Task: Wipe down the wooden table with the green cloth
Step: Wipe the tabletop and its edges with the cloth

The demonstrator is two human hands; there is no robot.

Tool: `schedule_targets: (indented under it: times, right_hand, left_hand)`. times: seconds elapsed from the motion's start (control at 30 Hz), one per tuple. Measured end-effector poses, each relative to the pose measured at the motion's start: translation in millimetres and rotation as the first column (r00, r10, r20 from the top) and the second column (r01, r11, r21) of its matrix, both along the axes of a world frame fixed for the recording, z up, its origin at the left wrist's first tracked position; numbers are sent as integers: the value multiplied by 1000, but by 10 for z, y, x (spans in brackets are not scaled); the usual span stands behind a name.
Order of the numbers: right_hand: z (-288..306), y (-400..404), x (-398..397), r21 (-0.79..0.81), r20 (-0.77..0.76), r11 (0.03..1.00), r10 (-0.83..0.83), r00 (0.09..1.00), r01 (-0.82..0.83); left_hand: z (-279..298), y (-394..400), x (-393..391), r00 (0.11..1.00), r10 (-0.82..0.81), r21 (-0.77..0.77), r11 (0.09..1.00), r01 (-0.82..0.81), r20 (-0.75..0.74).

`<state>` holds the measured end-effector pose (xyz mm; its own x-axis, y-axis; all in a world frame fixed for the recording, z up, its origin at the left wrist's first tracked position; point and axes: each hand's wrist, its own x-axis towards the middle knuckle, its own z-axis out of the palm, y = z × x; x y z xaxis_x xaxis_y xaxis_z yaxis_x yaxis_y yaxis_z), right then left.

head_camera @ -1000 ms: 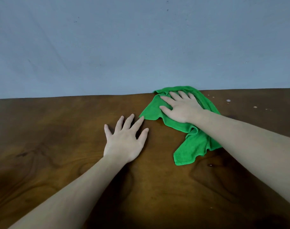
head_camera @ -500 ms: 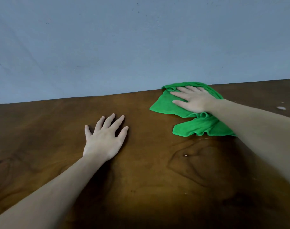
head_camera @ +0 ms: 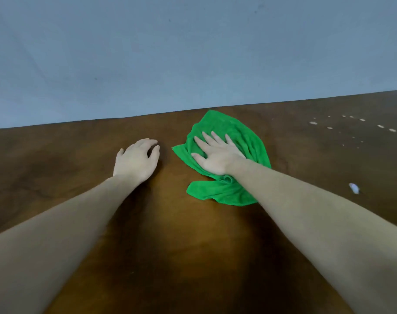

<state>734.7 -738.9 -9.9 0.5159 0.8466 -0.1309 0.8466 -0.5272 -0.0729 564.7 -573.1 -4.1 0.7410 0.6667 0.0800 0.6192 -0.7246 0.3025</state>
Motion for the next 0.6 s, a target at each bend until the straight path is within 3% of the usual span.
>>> schedule_targets:
  times: [0.2, 0.37, 0.6]
  right_hand:
    - [23, -487, -932, 15, -23, 994, 110, 994, -110]
    - [31, -930, -1634, -3, -34, 984, 176, 984, -176]
    - [24, -1646, -2298, 65, -32, 960, 276, 961, -274]
  left_hand:
    - [-44, -635, -571, 981, -193, -19, 981, 193, 23]
    - [-50, -1137, -1070, 945, -315, -42, 949, 312, -89]
    - [-34, -1643, -1638, 924, -378, -90, 920, 381, 56]
